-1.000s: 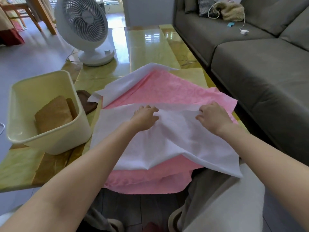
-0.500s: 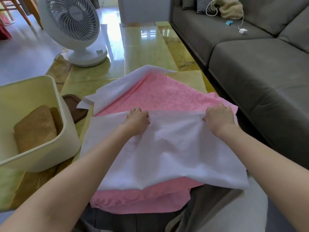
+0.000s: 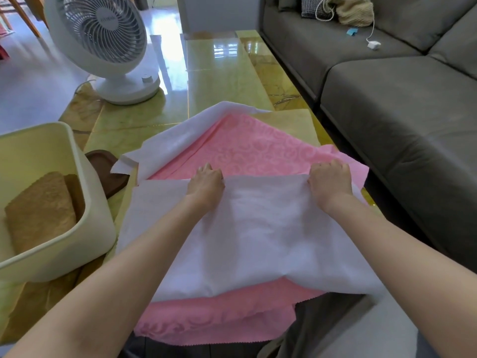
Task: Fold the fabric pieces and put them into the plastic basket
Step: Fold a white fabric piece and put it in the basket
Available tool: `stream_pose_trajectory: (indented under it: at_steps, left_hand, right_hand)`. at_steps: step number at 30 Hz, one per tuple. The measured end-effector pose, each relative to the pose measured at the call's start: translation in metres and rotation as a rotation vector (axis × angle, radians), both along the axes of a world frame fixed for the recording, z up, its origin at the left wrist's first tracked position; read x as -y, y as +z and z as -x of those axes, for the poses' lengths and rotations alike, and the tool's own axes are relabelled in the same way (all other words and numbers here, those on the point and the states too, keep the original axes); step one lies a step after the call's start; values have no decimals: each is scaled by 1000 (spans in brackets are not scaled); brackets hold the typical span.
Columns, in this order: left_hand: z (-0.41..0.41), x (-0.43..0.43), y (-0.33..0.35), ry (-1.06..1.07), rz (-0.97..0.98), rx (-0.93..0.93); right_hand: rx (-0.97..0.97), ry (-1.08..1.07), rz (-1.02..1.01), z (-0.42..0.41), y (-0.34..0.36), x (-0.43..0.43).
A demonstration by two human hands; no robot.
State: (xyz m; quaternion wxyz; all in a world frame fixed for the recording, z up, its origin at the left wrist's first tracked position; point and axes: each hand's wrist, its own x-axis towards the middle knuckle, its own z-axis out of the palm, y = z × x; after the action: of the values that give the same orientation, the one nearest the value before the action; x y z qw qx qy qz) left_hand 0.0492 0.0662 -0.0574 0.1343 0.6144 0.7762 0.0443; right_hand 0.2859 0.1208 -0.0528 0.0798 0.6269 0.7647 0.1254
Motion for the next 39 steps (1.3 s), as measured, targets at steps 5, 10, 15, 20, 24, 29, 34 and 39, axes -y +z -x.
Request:
stream_pose_trajectory:
  at_steps: [5,10,15,20,24,29,34,39]
  left_hand:
    - [-24,18,2,-42,-127,101]
    - [-77,61,6,-313,-160,204]
    - [-107,91,-2,-410,-37,53]
    - [-112,104,6,-413,9,67]
    - [-109,123,15,-321,3,167]
    - [-99,155,14,-391,71,18]
    - [-99,166,13,-389,-35,-102]
    - [-112,176,14,-468,-48,-241]
  right_hand:
    - [-316,66,-5,-2,-6,31]
    - [-612,18,42,-19,-8,88]
    - [-693,-91,90,-56,-16,133]
    - [-620,73,272,-79,-17,179]
    - [-465,192,240,-83,-17,193]
    - [-496,174,176,-83,-2,190]
    - [-513,374,-122,-90,35,172]
    - [-354,228,62,-110,22,181]
